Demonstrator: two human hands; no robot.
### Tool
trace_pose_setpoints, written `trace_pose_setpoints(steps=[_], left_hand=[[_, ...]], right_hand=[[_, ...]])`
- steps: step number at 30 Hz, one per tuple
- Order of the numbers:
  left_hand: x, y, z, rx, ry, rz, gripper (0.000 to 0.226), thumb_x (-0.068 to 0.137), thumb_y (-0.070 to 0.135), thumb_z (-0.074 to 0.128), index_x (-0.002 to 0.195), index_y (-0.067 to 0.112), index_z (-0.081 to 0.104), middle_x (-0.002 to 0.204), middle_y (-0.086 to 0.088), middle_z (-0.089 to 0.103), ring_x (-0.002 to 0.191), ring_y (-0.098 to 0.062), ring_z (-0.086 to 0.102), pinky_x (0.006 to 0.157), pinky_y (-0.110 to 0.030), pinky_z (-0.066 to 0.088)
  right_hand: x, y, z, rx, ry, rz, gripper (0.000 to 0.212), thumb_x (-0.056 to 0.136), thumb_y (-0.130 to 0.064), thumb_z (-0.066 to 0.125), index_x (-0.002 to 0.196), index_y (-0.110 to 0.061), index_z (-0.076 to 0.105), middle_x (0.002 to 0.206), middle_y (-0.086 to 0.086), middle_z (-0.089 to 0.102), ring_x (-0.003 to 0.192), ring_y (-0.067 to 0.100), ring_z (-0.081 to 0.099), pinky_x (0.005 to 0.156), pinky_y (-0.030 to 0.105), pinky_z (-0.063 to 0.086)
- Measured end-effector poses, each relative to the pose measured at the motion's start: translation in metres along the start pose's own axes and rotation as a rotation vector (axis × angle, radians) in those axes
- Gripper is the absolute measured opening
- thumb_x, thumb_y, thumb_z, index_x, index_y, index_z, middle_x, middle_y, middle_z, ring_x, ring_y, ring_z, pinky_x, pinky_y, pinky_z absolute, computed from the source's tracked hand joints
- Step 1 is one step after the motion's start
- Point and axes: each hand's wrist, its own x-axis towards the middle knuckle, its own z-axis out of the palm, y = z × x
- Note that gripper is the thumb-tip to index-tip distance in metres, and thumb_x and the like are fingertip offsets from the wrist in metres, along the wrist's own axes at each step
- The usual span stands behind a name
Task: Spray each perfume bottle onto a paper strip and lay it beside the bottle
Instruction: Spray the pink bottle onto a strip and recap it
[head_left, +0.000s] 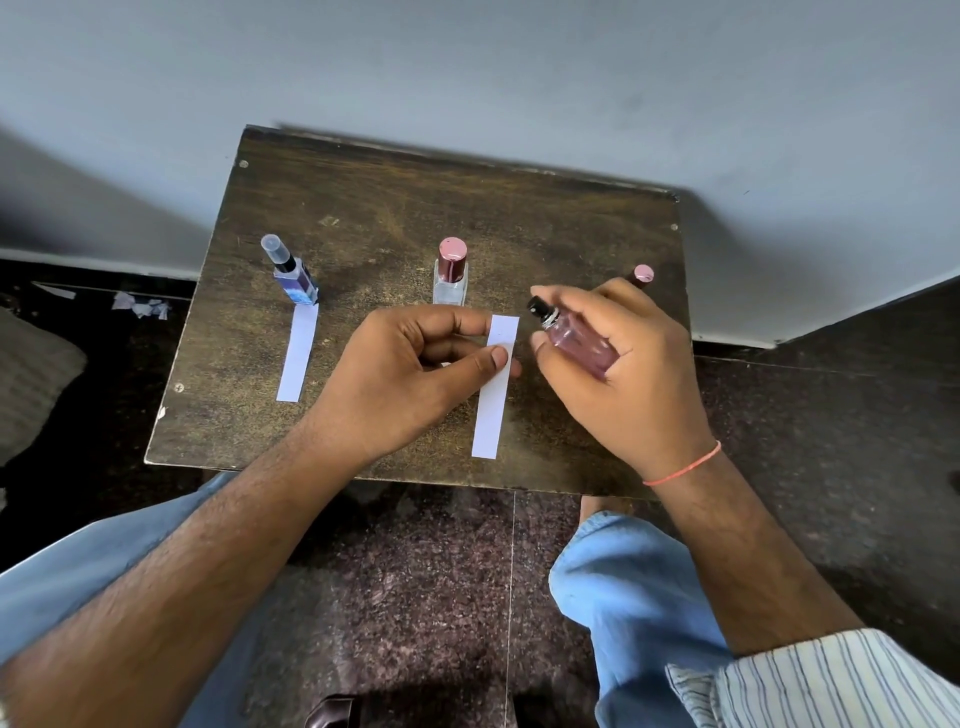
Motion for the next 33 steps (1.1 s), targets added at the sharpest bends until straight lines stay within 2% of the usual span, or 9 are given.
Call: trace_pose_setpoints(steps=[3,10,13,16,20,24,27,29,33], left_hand=[[0.0,0.0,0.0,-0.008,-0.002,-0.003,0.02,0.097,0.001,0.075,0.108,0.016,0.081,0.085,0.008,0.085,0.058,0.011,0.068,0.054,-0.003,0.047],[-0.001,0.001,-0.002,-0.027,-0.003,-0.017,0.02,0.098,0.001,0.074,0.109,0.016,0.081,0.086,0.006,0.085,0.056,0.01,0.067,0.053,-0.003,0.047],[0.0,0.001,-0.002,-0.026,-0.009,-0.022,0.02,0.098,0.001,0.075,0.112,0.015,0.081,0.088,0.004,0.085,0.055,0.01,0.067,0.053,-0.003,0.046],[0.0,0.001,-0.002,-0.02,-0.011,-0.024,0.02,0.098,0.002,0.075,0.114,0.012,0.081,0.09,0.001,0.085,0.055,0.01,0.066,0.053,-0.002,0.046],[-0.001,0.002,-0.001,-0.02,-0.02,-0.022,0.021,0.098,0.001,0.075,0.115,0.012,0.081,0.092,0.002,0.086,0.057,0.011,0.068,0.054,-0.002,0.047],[0.0,0.001,-0.002,-0.023,-0.028,-0.024,0.024,0.097,0.002,0.076,0.119,0.01,0.081,0.096,0.0,0.086,0.062,0.01,0.071,0.056,-0.003,0.048],[0.0,-0.001,-0.002,-0.02,-0.019,-0.028,0.024,0.098,0.001,0.075,0.12,0.009,0.08,0.097,-0.005,0.086,0.061,0.01,0.07,0.055,-0.003,0.048],[0.001,-0.002,-0.001,-0.011,-0.015,-0.026,0.022,0.098,0.002,0.076,0.118,0.011,0.081,0.097,-0.006,0.086,0.061,0.009,0.07,0.054,-0.004,0.048],[0.001,-0.003,-0.001,-0.005,-0.012,-0.02,0.023,0.097,0.002,0.076,0.118,0.01,0.081,0.097,-0.007,0.086,0.061,0.009,0.069,0.054,-0.004,0.047]], right_hand=[[0.002,-0.001,-0.002,-0.01,0.0,0.068,0.015,0.091,-0.011,0.079,0.103,-0.008,0.072,0.092,0.001,0.068,0.079,0.009,0.06,0.074,0.022,0.051],[0.0,-0.004,-0.005,0.148,-0.193,0.254,0.032,0.095,-0.042,0.075,0.109,-0.013,0.071,0.09,-0.006,0.07,0.088,0.009,0.069,0.082,0.017,0.051],[0.001,-0.003,-0.006,0.196,-0.192,0.269,0.034,0.092,-0.05,0.079,0.108,-0.021,0.071,0.095,-0.001,0.074,0.078,0.014,0.07,0.073,0.027,0.056],[0.002,-0.004,-0.008,0.24,-0.179,0.326,0.047,0.081,-0.058,0.084,0.105,-0.021,0.07,0.09,-0.008,0.079,0.063,0.006,0.069,0.058,0.022,0.051],[0.002,-0.007,-0.007,0.294,-0.18,0.327,0.045,0.074,-0.056,0.09,0.099,-0.022,0.072,0.081,-0.014,0.075,0.067,-0.001,0.065,0.063,0.029,0.056],[0.001,-0.013,-0.007,0.383,-0.21,0.411,0.032,0.079,-0.039,0.093,0.1,-0.019,0.079,0.087,-0.014,0.081,0.063,0.009,0.073,0.045,0.035,0.06],[0.0,-0.017,-0.009,0.292,-0.196,0.368,0.029,0.086,-0.055,0.083,0.083,-0.026,0.077,0.067,-0.013,0.073,0.054,0.012,0.063,0.048,0.032,0.053],[-0.001,-0.02,-0.009,0.237,-0.175,0.333,0.048,0.095,-0.062,0.072,0.069,-0.022,0.071,0.056,-0.008,0.063,0.053,0.012,0.055,0.053,0.027,0.043],[-0.002,-0.026,-0.007,0.183,-0.183,0.329,0.067,0.1,-0.066,0.053,0.073,-0.007,0.07,0.059,0.004,0.06,0.056,0.017,0.055,0.056,0.028,0.043]])
